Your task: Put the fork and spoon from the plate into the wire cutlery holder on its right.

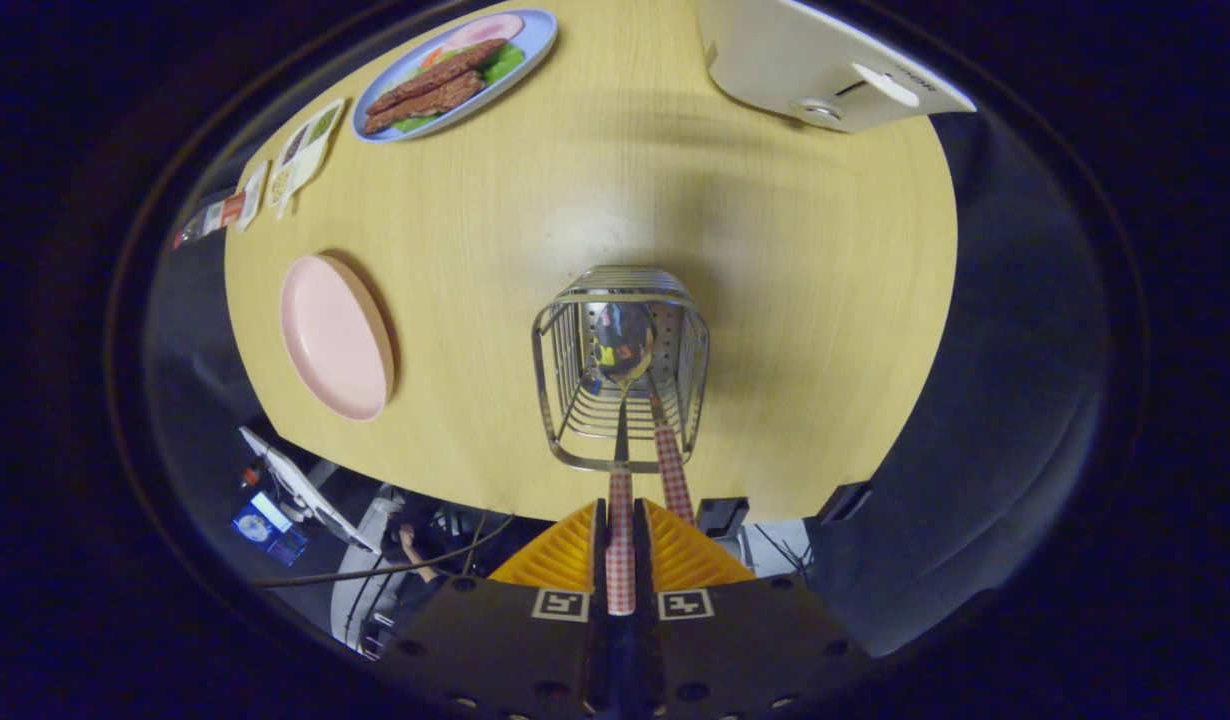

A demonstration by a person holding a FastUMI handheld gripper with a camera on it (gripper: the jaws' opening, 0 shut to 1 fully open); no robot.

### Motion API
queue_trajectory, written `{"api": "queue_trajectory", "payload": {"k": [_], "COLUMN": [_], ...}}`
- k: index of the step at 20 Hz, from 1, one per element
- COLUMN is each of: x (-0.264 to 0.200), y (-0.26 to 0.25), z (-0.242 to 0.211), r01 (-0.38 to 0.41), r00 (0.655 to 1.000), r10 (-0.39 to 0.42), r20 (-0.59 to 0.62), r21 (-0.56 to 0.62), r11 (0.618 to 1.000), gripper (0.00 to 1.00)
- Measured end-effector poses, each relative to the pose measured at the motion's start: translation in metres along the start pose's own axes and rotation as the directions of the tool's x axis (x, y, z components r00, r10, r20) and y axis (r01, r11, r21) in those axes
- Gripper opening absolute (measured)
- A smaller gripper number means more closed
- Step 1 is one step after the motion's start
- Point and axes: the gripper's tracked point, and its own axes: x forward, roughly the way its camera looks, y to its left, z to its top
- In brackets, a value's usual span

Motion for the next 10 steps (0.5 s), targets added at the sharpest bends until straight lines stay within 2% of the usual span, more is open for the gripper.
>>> {"api": "queue_trajectory", "payload": {"k": [8, 10], "x": [0.0, -0.002], "y": [0.015, 0.021], "z": [0.01, 0.007], "r01": [-0.02, -0.025], "r00": [0.998, 0.995], "r10": [0.02, 0.026], "r20": [0.059, 0.097], "r21": [0.0, -0.013], "r11": [1.0, 1.0], "gripper": [0.12, 0.2]}}
